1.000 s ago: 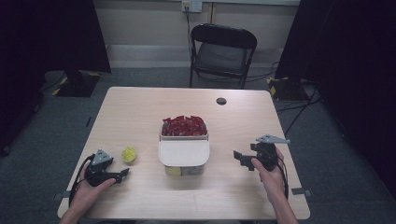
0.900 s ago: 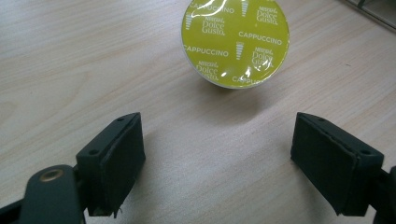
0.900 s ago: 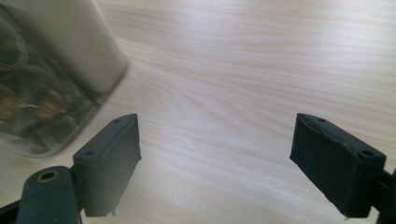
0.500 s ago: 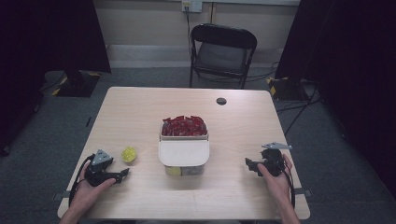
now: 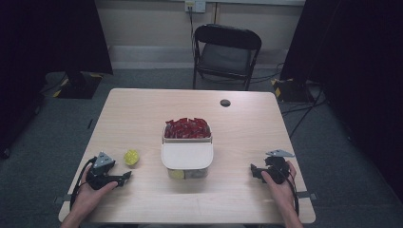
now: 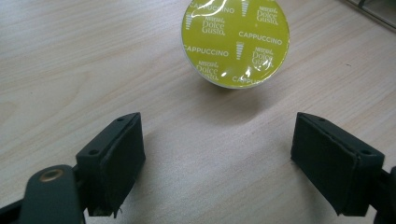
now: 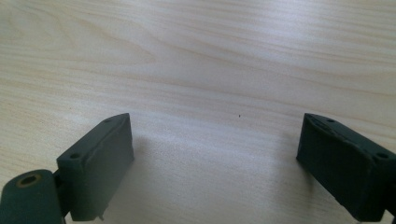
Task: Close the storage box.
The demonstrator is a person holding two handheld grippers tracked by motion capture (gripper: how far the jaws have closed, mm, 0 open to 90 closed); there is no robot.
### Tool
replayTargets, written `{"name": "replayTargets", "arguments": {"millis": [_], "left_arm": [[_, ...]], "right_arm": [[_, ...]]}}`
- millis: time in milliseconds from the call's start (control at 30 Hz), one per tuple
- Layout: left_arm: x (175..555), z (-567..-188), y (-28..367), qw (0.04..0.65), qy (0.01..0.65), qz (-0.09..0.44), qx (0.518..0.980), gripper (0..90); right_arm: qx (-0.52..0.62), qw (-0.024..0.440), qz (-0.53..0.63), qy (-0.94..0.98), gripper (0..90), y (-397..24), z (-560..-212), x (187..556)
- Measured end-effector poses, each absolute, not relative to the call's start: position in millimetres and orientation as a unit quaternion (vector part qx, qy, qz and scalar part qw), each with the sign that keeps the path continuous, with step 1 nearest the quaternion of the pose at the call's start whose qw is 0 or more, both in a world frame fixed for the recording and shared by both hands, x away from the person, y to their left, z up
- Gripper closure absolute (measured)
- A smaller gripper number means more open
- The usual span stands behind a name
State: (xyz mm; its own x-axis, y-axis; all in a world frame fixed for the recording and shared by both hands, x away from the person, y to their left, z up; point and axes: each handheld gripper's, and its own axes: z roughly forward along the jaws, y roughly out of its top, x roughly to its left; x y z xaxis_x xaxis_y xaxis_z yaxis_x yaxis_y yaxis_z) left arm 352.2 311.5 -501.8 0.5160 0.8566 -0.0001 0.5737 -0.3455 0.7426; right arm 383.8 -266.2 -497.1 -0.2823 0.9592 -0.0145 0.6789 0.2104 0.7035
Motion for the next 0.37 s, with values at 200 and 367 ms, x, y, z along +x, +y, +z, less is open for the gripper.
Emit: {"name": "replayTargets", "arguments": {"millis": [200, 367], "left_arm": [[352.1, -501.9, 311.1, 0.355, 0.451, 0.2, 0.794, 16.7], [352.1, -501.8, 311.3, 0.354, 0.45, 0.2, 0.795, 16.7]], "right_arm": [[0.549, 0.242, 0.312, 0.736, 7.1, -266.4, -500.5, 382.7], [0.55, 0.243, 0.312, 0.736, 6.9, -266.3, -500.6, 382.8]]}}
